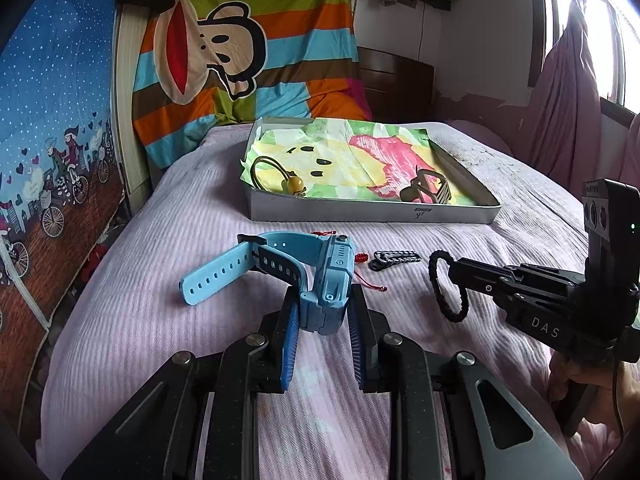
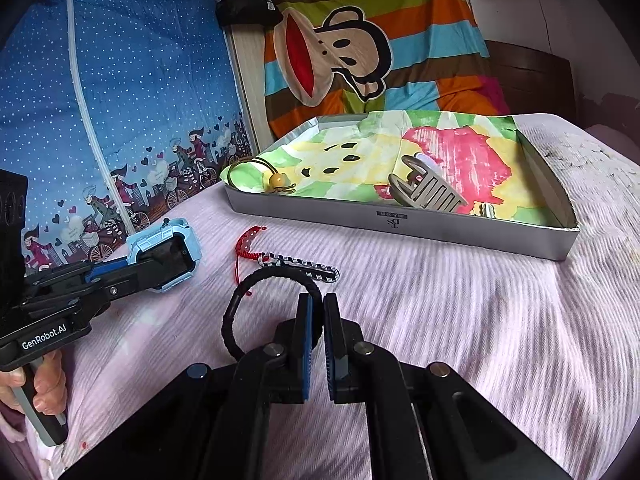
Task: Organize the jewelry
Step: 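Carry the watch and black bracelet into the tray and release both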
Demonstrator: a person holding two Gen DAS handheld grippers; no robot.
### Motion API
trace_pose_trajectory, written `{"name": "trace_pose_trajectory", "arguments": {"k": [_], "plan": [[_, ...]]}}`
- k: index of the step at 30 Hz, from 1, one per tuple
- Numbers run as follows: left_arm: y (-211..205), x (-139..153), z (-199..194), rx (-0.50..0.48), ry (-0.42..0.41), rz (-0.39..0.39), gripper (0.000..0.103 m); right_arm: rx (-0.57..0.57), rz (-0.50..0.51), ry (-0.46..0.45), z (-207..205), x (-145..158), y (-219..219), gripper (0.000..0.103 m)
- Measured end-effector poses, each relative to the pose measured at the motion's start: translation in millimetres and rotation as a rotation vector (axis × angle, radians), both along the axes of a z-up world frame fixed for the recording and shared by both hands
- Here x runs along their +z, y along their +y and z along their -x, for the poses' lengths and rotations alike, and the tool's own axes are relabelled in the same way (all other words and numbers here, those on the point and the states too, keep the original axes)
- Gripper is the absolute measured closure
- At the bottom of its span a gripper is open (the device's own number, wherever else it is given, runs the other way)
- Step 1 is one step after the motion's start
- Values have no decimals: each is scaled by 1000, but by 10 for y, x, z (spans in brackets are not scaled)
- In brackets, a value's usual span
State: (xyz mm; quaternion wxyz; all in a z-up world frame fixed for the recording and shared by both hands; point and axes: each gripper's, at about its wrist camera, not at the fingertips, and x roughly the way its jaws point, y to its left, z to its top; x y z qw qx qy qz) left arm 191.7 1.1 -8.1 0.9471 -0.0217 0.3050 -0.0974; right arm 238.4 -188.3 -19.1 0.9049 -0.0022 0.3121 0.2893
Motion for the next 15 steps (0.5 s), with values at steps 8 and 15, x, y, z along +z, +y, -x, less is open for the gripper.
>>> {"name": "trace_pose_trajectory", "arguments": {"k": [8, 15], "plan": [[-63, 247, 19, 12, -55, 47, 84, -43, -40, -36, -51, 178, -176, 97], [-213, 537, -191, 7, -103, 87, 84, -174, -83, -108, -240, 495, -600, 97]]}}
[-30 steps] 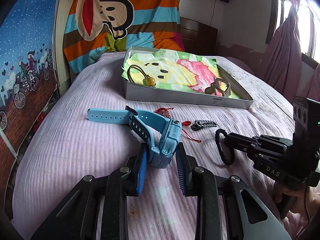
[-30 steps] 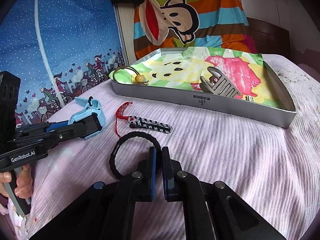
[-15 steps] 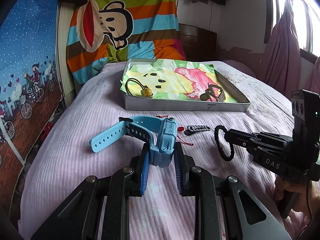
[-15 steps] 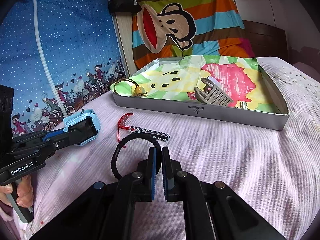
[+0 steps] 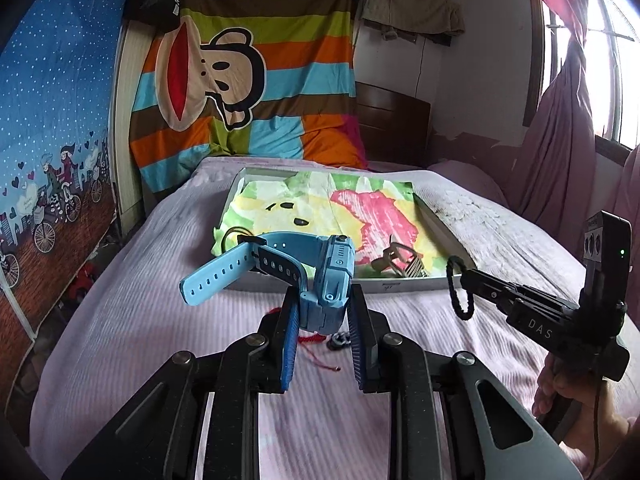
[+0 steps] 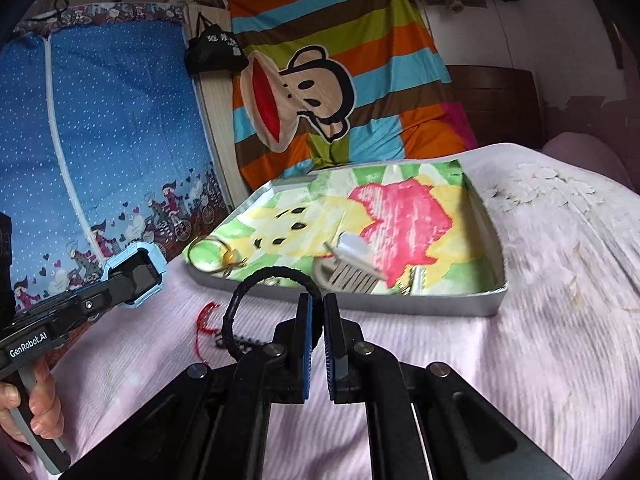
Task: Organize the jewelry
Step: 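Carry the watch and black bracelet into the tray and release both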
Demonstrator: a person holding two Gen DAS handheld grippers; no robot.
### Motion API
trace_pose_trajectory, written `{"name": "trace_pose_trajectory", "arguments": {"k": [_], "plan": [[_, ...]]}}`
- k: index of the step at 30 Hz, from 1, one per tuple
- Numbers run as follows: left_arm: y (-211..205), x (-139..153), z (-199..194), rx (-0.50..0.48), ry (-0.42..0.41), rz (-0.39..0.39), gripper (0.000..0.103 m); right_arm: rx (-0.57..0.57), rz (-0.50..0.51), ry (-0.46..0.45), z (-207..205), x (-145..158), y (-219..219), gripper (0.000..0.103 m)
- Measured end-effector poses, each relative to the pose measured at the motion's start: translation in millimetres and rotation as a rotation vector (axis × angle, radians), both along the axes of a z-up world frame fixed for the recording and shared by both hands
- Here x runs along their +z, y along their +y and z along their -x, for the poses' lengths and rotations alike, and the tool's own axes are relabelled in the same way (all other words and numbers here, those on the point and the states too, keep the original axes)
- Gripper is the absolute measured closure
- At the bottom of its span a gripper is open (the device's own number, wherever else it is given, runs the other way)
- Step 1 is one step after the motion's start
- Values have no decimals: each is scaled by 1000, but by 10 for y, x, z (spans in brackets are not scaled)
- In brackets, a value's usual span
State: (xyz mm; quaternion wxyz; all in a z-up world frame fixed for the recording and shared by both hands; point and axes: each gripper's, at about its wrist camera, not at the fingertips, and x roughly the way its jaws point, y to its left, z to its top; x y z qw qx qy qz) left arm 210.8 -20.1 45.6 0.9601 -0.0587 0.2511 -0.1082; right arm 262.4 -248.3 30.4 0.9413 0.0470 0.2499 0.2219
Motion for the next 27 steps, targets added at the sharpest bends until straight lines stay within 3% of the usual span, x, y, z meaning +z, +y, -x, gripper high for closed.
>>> {"name": "trace_pose_trajectory", "arguments": {"k": [7, 11, 17, 27], "plan": [[-245, 102, -494, -9, 9, 33, 84, -173, -44, -37, -343, 70, -409, 97], [-352, -5, -807, -11, 43, 32, 84, -223, 27, -22, -536, -83, -406, 97], [-490, -183, -1131, -16, 86, -5, 84, -230, 53, -1, -730, -229, -356, 97], [-528, -441, -1337, 2, 149, -41, 83, -171, 110, 82, -925, -419, -221, 97]]}}
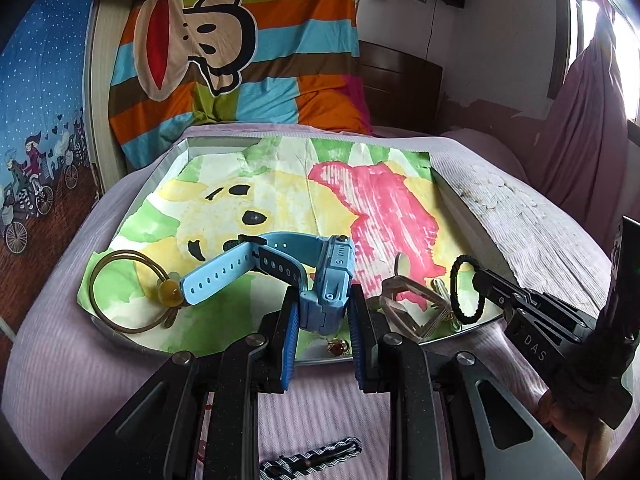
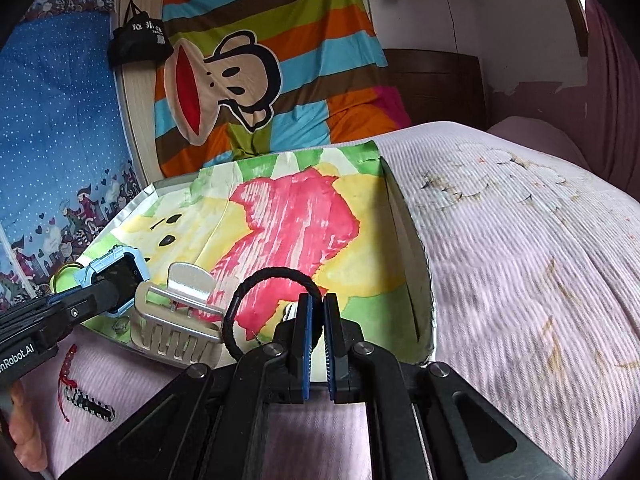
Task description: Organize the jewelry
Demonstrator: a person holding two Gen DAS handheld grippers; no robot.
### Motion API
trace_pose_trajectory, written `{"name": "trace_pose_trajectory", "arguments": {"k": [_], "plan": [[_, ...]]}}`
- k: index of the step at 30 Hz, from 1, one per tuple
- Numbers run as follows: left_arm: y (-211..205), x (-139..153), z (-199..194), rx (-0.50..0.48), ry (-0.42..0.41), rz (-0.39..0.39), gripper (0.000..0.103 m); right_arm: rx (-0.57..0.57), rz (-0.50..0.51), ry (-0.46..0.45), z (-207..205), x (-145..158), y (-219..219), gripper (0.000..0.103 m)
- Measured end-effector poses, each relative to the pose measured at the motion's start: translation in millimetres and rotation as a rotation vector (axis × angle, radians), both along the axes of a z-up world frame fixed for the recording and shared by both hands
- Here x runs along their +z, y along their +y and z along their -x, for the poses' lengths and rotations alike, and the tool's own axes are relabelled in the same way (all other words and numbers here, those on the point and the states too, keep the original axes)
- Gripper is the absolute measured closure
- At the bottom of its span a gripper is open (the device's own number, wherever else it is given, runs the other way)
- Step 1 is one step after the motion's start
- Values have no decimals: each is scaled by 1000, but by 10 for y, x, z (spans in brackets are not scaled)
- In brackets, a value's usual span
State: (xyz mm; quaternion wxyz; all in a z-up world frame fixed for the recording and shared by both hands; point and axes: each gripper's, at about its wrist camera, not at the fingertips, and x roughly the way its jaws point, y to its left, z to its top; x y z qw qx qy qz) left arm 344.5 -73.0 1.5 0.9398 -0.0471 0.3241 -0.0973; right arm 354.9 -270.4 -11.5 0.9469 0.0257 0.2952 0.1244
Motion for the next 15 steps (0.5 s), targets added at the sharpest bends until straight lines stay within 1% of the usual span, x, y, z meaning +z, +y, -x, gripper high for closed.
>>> {"name": "trace_pose_trajectory", "arguments": {"k": [6, 9, 10, 12, 13, 14, 15], "plan": [[50, -108, -48, 18, 45, 26, 82, 18, -27, 9, 7, -11, -22, 96], [43, -106, -32, 16, 33, 25, 81, 25, -40, 14, 1, -14, -25, 96], [42, -102, -24, 18, 28, 22, 81, 28, -45, 16, -2, -13, -35, 94], [39, -82, 3, 24, 16, 19, 78, 29, -55, 13, 13, -7, -52, 86], [45, -74, 12, 21, 11, 24, 78, 29, -60, 9, 29, 0, -62, 79], [48, -63, 28, 19, 6, 29, 77, 30, -66, 3, 45, 9, -73, 75], [50, -49, 44, 22, 3, 32, 76, 28, -71, -2, 57, 24, -84, 74]]}}
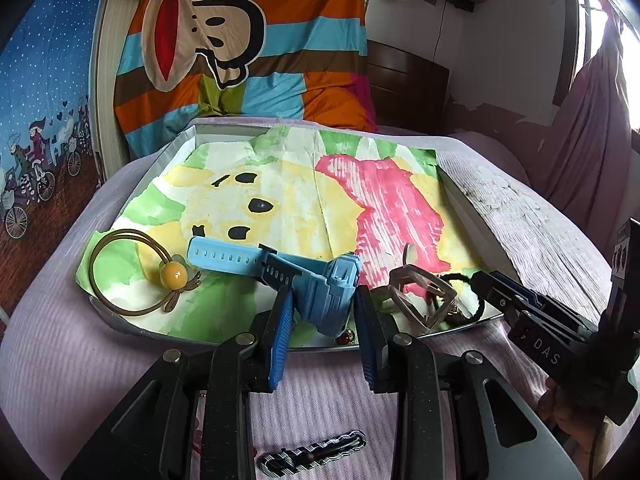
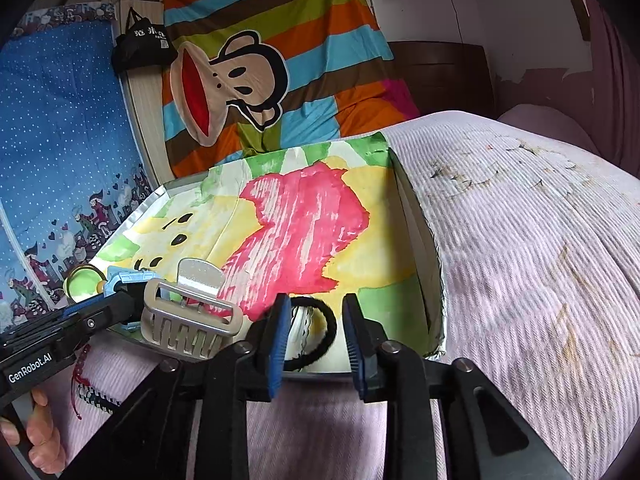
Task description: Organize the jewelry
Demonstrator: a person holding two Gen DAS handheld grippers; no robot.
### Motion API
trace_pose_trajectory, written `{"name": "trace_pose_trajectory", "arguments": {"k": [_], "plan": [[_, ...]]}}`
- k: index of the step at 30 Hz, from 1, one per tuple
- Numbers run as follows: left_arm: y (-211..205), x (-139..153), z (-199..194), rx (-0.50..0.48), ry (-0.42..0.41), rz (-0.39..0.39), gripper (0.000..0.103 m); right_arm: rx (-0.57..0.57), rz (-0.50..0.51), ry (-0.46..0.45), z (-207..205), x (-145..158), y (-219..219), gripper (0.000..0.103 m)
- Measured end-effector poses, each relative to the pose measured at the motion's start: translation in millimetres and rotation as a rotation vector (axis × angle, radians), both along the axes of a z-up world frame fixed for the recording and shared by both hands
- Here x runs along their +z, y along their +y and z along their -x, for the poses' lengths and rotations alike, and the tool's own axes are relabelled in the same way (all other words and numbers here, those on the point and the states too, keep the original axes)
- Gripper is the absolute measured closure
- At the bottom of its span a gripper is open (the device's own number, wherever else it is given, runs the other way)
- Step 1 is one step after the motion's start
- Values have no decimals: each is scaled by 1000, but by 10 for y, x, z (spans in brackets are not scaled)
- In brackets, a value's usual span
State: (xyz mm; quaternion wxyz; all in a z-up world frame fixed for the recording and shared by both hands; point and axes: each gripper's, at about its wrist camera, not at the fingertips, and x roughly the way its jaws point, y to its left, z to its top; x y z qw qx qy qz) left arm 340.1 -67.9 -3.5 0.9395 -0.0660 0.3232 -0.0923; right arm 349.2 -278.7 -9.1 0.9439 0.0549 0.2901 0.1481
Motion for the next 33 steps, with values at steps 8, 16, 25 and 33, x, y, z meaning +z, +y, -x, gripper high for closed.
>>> {"name": "trace_pose_trajectory", "arguments": {"k": [8, 16, 25, 33], "plan": [[124, 258, 310, 41, -94, 52, 57, -3, -38, -109, 316, 210, -56, 45], [287, 606, 825, 85, -203, 54, 25, -20, -96, -244, 799, 547, -48, 0], [509, 895, 1471, 117, -314, -8, 8, -2, -115, -404, 1342, 895, 99, 0], [675, 982, 1924, 133, -364, -29, 8, 55, -79, -448, 1664, 856, 274, 0]]}}
